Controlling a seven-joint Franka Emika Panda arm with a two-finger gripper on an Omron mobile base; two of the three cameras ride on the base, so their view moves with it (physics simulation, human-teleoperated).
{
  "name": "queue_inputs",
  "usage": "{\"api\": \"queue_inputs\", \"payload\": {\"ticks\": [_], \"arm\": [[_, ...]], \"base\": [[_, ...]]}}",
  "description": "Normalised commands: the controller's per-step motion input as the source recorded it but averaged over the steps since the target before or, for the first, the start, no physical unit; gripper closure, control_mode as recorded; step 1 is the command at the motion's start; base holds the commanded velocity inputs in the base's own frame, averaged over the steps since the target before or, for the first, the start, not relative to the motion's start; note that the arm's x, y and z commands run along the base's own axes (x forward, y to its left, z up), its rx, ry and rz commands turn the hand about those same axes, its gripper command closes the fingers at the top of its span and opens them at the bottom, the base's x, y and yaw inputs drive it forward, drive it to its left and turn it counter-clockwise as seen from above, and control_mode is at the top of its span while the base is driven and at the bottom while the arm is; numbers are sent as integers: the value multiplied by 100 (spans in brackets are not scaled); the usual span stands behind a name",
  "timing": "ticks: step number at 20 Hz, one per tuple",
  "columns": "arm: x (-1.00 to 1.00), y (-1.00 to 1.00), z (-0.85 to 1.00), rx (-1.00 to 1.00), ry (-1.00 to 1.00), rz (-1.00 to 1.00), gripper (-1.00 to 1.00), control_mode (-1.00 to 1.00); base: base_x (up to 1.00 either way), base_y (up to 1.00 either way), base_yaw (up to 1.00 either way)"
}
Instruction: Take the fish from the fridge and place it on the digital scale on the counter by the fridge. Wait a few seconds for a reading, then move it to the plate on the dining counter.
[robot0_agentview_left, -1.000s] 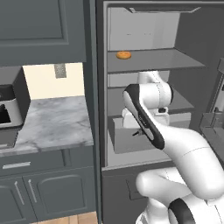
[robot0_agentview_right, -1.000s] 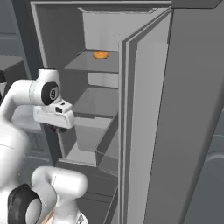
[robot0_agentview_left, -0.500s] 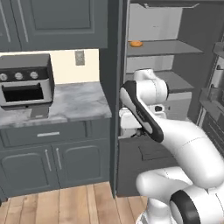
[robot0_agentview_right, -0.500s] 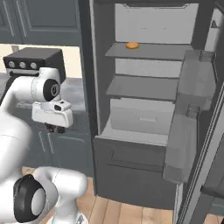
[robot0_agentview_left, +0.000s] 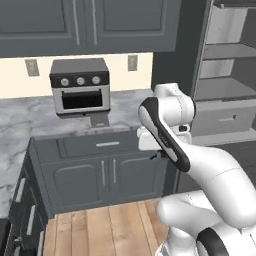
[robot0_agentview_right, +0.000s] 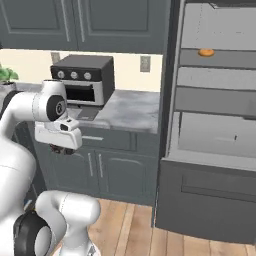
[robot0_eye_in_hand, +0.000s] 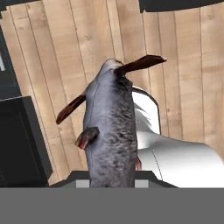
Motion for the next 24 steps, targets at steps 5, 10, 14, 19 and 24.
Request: {"api": "queue_inputs", "payload": {"ticks": [5,10,14,19,24], "arm": [[0,0,0,0,0,0,100,100],[0,0,0,0,0,0,100,100],[0,0,0,0,0,0,100,100],[0,0,0,0,0,0,100,100],[3,0,-2,0,-3,0,100,-100]], "base": [[58,78,0],[76,39,0],[87,1,-2],[76,-2,-3],[16,0,0]]}}
